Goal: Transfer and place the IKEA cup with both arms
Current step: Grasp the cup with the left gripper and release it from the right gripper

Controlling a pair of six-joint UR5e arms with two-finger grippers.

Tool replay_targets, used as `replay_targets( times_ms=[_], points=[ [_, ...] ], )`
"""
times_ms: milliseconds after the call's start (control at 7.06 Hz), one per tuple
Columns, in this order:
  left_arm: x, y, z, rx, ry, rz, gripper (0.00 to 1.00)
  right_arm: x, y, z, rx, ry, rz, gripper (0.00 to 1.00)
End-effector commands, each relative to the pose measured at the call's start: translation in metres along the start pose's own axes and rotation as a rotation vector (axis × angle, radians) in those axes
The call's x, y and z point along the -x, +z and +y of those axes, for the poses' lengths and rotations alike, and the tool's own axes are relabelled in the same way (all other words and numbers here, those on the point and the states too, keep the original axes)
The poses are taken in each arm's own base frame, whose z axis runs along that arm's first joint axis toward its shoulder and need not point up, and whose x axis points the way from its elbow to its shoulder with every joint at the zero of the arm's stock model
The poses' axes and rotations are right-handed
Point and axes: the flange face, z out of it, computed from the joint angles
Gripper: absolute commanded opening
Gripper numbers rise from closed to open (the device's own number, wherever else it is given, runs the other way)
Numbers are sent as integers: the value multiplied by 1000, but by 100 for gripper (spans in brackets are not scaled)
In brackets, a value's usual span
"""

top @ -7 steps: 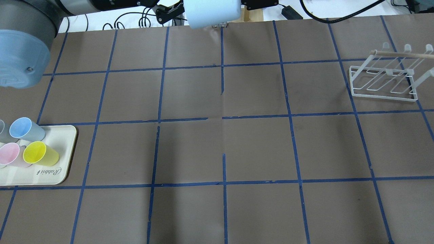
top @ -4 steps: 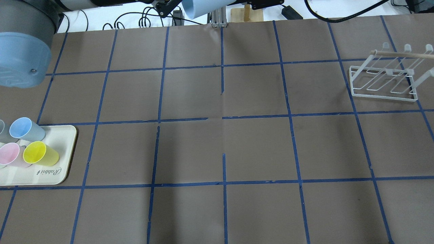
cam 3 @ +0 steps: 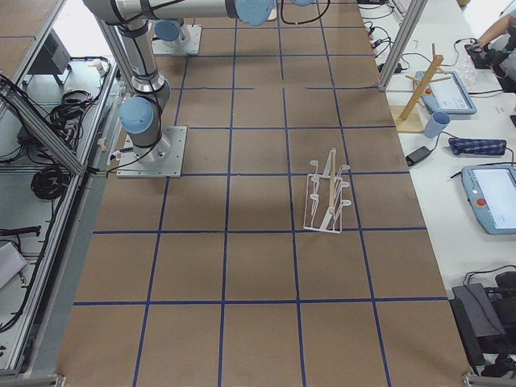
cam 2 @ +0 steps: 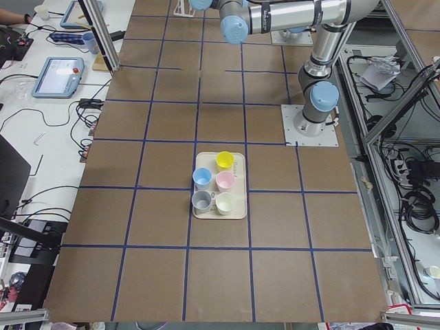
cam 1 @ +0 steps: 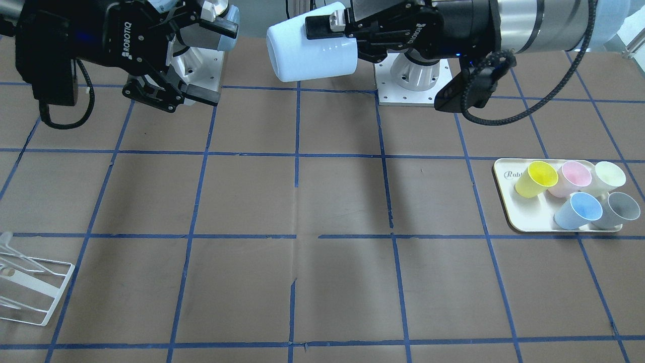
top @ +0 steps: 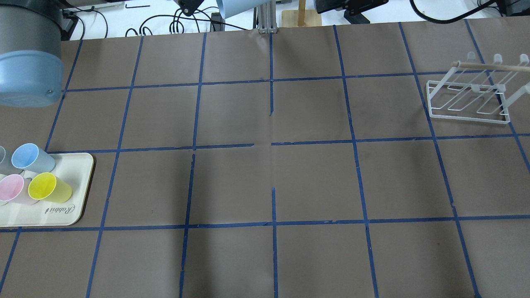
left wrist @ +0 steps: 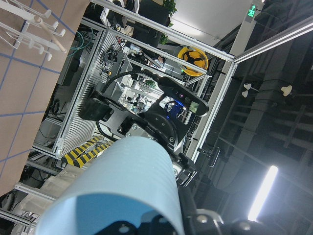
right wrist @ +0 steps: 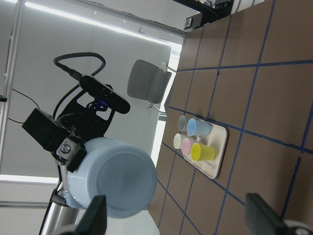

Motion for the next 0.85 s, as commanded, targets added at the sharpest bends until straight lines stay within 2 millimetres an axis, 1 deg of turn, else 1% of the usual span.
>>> replay_targets(
  times_ms=[0,142,283,425,567,708],
  points=[
    [5,-15,-16,-162,7,-134,0,-16,-17,10,100,119,341,100],
    [13,-19,-25,-261,18,-239,0,-28,-27,6,76,200,542,100],
    [23,-24,-34,-344,26,-332,0,-36,-31,4,41,280,704,100],
    [37,-28,-43,-408,65,-438,0,-41,-28,7,56,310,814,100],
    [50,-34,-49,-444,134,-548,0,-51,-18,2,43,361,944,100],
    [62,-42,-56,-461,187,-678,0,-55,15,-4,38,370,1024,100]
  ],
)
